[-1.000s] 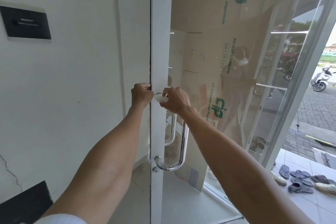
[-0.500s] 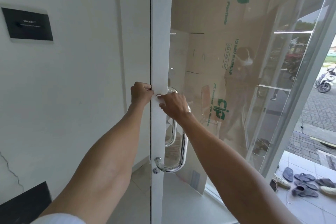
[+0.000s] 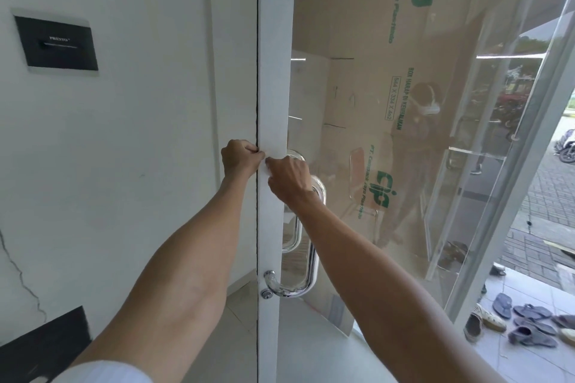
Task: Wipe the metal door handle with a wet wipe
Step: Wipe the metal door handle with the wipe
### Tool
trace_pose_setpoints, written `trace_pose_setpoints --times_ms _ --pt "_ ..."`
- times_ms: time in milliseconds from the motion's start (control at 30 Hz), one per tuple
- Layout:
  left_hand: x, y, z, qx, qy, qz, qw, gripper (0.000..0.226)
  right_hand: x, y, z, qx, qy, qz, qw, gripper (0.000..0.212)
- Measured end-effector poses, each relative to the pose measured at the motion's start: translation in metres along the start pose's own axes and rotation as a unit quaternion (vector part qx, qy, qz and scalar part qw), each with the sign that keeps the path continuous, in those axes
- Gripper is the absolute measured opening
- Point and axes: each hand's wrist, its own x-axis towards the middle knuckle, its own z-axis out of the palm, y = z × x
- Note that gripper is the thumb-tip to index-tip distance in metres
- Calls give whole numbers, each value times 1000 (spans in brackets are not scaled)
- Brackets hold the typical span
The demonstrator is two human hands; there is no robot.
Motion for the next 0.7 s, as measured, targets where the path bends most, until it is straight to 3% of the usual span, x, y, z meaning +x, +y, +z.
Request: trace_pose_setpoints --times_ms 200,367,500,700 --pt "2 5 7 31 19 -17 999 41 -11 13 6 -34 17 -71 997 34" --pt "4 7 16 44 10 -8 999 29 -28 50 3 4 50 -122 991 28" --pt "6 3 16 32 -5 -3 999 31 -27 54 2 30 49 -121 991 30" --pt "4 0 17 35 4 12 999 30 -5 18 6 -24 8 -78 997 23"
